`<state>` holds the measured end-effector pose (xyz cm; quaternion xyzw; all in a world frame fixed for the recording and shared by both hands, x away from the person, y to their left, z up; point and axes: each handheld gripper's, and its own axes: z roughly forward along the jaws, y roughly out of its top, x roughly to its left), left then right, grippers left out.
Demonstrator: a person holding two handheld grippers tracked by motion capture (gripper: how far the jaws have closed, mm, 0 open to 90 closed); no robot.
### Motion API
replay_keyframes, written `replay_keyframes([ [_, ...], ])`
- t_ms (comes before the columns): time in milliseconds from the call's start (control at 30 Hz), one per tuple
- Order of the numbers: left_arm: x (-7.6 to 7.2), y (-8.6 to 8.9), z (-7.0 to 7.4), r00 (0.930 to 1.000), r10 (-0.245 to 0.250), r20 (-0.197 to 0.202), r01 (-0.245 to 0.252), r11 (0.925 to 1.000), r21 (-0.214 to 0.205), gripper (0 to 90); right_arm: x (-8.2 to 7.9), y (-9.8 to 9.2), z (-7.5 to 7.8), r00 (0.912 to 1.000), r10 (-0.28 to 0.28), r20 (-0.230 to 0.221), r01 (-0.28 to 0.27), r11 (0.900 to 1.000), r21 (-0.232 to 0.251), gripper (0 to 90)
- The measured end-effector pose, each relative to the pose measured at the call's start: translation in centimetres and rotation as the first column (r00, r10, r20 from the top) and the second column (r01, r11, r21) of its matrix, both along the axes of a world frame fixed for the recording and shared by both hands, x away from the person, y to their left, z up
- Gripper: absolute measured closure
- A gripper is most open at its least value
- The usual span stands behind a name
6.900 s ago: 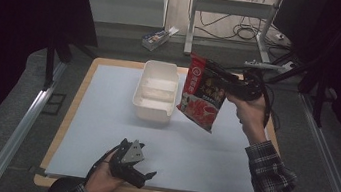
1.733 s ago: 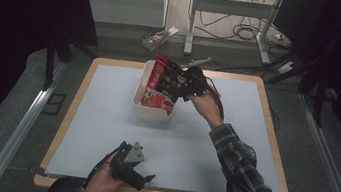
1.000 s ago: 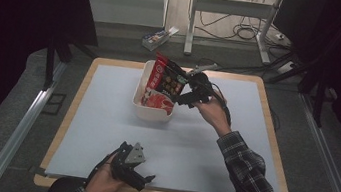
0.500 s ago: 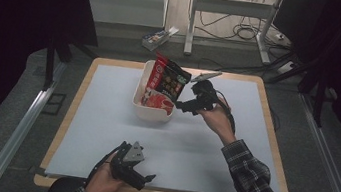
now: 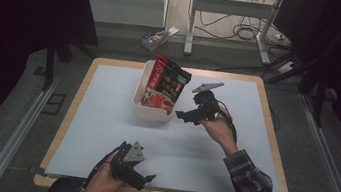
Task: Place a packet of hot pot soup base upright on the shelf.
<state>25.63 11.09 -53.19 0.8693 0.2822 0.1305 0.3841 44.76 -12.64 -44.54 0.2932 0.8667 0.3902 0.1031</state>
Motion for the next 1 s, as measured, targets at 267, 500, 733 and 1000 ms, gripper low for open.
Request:
replay_keyframes([
  [267, -0.1, -0.1, 0.0, 1.0000, -0.004, 0.003, 0.004, 1.0000, 0.006, 0.2, -0.8, -0.5, -1.1, 0.9998, 0.020, -0.009, -0.020, 0.9998, -0.006, 0.0],
  [500, -0.1, 0.0, 0.0, 0.9999, -0.011, 0.006, 0.011, 0.9999, 0.014, 0.2, -1.5, -1.0, -0.9, 0.9998, 0.015, -0.009, -0.015, 0.9999, 0.002, 0.0],
  [733, -0.2, -0.1, 0.0, 0.9999, -0.014, 0.009, 0.014, 0.9997, 0.018, 0.2, -2.5, -1.3, -0.7, 0.9997, 0.023, 0.000, -0.023, 0.9997, -0.012, 0.0],
  [1000, -0.2, 0.0, 0.1, 0.9999, -0.011, 0.012, 0.011, 0.9998, 0.016, 0.2, -3.3, -1.7, -1.1, 0.9993, 0.038, 0.006, -0.037, 0.9986, -0.037, 0.0],
])
